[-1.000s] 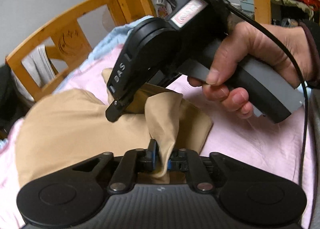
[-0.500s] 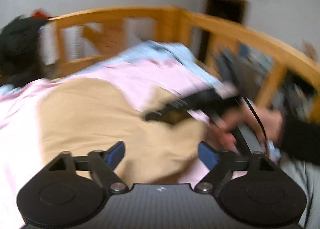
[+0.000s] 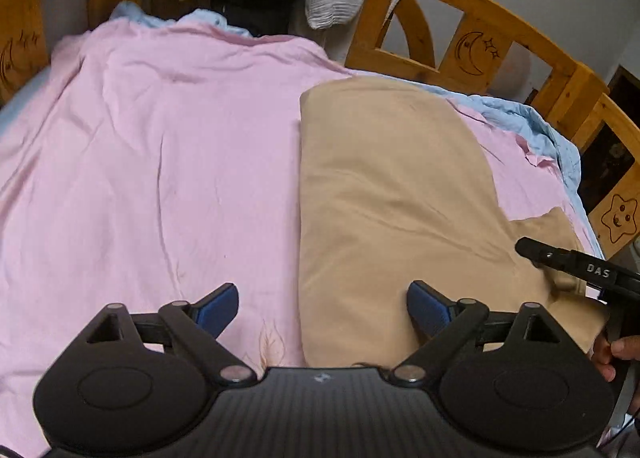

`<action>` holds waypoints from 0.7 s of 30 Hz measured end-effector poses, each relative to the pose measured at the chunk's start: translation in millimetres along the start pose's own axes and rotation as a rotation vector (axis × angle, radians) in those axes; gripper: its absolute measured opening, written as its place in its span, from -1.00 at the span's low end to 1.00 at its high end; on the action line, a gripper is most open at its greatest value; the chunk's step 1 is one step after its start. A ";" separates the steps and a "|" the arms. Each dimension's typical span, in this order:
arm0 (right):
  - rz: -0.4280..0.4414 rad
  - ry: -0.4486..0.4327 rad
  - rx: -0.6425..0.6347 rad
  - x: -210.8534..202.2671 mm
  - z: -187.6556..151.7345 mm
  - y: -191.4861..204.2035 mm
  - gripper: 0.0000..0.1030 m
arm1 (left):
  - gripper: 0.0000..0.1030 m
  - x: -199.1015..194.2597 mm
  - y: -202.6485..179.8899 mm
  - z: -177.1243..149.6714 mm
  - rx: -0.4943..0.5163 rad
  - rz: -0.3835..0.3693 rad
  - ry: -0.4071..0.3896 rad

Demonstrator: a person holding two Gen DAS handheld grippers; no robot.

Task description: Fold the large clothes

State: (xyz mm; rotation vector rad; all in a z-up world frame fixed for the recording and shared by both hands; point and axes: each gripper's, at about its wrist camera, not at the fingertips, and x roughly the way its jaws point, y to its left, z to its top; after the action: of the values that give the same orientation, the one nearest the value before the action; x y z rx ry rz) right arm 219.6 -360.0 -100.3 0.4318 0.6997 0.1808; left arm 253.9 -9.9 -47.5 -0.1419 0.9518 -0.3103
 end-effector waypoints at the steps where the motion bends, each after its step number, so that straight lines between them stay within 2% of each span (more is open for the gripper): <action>1: -0.014 -0.006 0.005 -1.1 0.2 1.4 -0.40 | 0.87 2.1 1.2 -0.4 -0.003 -0.003 0.000; 3: -0.063 -0.059 -0.007 -7.3 0.1 8.2 -0.17 | 0.87 2.9 2.6 -1.6 0.000 -0.004 -0.002; 6: -0.180 -0.184 -0.142 -17.8 -2.8 30.3 0.16 | 0.87 0.8 1.3 -10.1 0.019 0.011 -0.007; 9: -0.236 -0.293 -0.330 -24.1 -10.3 57.0 0.31 | 0.87 -1.3 0.3 -11.5 0.033 0.019 -0.013; 12: -0.238 -0.339 -0.431 -27.4 -15.5 71.9 0.37 | 0.87 0.1 -3.6 -11.2 0.034 0.020 -0.013; 15: -0.200 -0.313 -0.515 -23.4 -21.1 81.9 0.42 | 0.87 1.4 -7.1 -11.3 0.046 0.022 -0.015; 17: -0.168 -0.249 -0.541 -15.4 -23.3 86.4 0.42 | 0.87 2.1 -10.4 -11.6 0.064 0.026 -0.018; 21: -0.163 -0.120 -0.520 3.3 -26.0 82.7 0.40 | 0.89 3.5 -14.0 -12.1 0.079 0.034 -0.022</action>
State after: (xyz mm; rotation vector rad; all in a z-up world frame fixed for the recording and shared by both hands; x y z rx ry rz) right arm 203.5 -276.5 -83.4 -0.1109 0.5412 0.1741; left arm 243.1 -24.1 -53.7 -0.0565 0.9183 -0.3135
